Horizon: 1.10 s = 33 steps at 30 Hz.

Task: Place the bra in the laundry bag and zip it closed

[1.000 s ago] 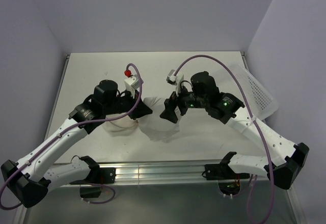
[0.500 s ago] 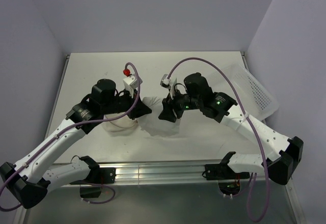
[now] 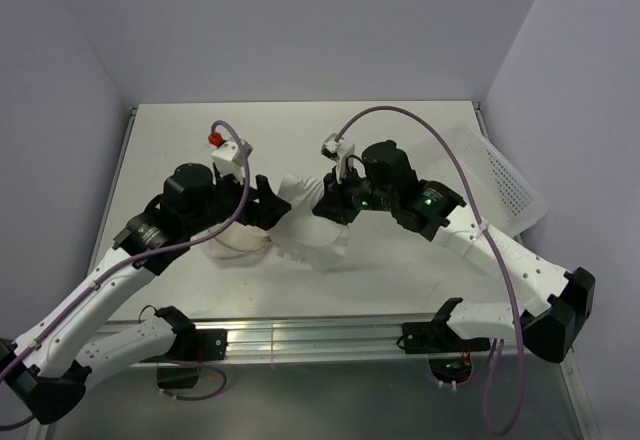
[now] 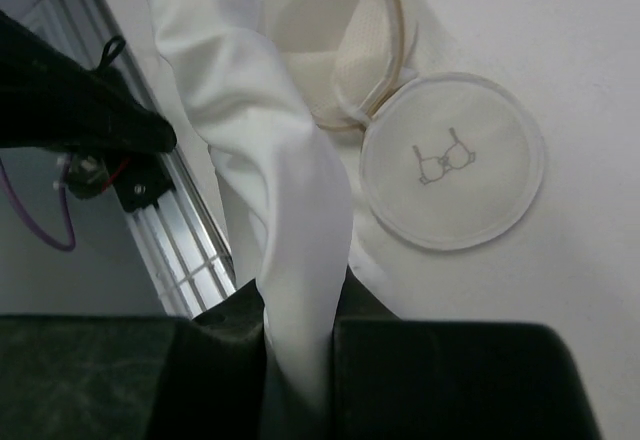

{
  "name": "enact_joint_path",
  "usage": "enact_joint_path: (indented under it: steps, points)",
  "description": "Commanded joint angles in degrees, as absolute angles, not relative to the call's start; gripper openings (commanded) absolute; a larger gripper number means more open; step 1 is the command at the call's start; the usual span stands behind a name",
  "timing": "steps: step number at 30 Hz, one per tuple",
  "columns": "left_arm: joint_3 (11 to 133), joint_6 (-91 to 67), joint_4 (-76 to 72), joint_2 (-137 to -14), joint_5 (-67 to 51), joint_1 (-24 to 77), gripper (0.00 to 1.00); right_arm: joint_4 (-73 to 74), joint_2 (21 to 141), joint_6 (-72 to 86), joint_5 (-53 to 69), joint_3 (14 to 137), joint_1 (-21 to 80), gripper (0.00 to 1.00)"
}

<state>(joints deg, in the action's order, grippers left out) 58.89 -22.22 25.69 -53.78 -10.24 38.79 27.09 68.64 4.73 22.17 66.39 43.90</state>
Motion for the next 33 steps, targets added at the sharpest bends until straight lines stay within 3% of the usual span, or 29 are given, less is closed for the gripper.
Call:
enact_joint_path:
  steps: [1,6,12,20,27,32,33]
  points:
    - [56.79,-26.97,27.42,-49.49,5.86,38.67,0.93,20.84,64.60,10.19,16.44,68.38,44.03,0.00]
    - [52.66,-35.23,32.60,-45.10,24.85,36.74,0.89,16.97,61.53,14.06,11.61,68.47,44.12,0.00]
    - [42.30,-47.10,32.09,-37.54,34.09,33.58,0.60,9.15,61.70,19.15,12.92,68.47,44.56,0.00]
    - [35.86,-46.76,24.28,-41.04,26.55,25.76,0.61,-1.64,68.02,23.28,13.53,68.47,44.74,0.00]
    - [33.84,-47.63,22.68,-41.48,28.04,23.29,0.58,-6.67,74.53,25.13,12.57,68.29,44.74,0.00]
    - [31.03,-47.46,18.99,-43.77,25.23,22.94,0.40,-14.04,76.99,29.35,12.13,64.52,44.82,0.00]
    - [31.03,-47.46,18.90,-43.94,25.05,22.94,0.29,-15.28,77.17,30.14,12.22,63.82,44.91,0.00]
